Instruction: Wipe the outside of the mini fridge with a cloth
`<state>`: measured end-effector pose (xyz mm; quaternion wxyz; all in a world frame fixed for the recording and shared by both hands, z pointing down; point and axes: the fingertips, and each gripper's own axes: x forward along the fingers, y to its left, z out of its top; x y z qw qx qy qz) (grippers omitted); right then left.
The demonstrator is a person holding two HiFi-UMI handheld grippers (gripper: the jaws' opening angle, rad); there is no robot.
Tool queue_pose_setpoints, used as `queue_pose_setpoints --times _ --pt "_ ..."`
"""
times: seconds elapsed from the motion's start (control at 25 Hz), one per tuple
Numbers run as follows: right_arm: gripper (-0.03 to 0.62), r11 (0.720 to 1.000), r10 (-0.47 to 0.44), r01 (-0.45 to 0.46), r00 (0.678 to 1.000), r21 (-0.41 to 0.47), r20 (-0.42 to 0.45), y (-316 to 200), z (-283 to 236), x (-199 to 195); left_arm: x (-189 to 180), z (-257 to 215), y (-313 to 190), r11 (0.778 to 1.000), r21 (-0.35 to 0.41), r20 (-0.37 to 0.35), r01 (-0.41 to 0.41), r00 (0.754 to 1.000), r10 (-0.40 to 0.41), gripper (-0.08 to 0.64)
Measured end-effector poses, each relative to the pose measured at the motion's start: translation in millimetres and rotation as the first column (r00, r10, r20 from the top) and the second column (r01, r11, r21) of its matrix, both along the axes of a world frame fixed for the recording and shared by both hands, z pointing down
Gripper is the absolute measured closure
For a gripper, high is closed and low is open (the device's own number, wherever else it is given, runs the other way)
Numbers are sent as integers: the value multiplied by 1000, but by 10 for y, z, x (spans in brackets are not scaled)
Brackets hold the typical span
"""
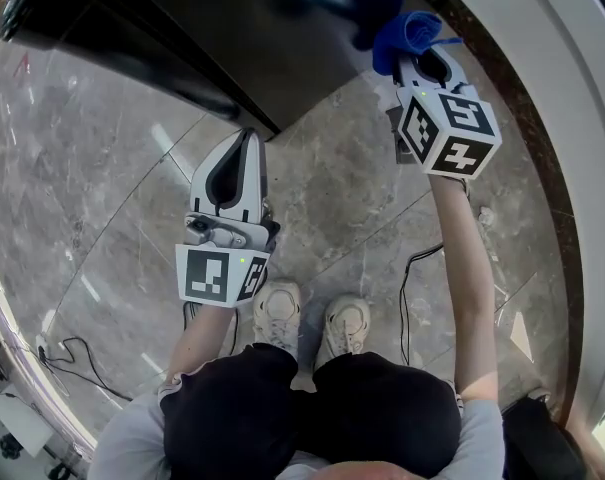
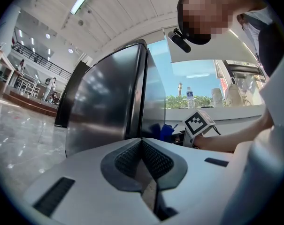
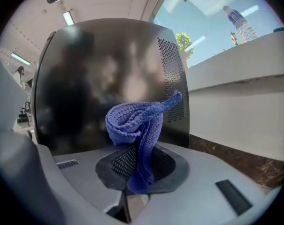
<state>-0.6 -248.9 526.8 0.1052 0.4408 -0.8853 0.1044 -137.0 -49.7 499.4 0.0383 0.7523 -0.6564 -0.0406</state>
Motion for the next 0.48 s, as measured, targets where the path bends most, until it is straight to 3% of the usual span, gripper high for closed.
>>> queue_pose_setpoints --times 0.48 --pt "520 978 210 -210 977 -7 -31 -774 178 550 68 201 -102 998 -51 -12 -21 1000 20 555"
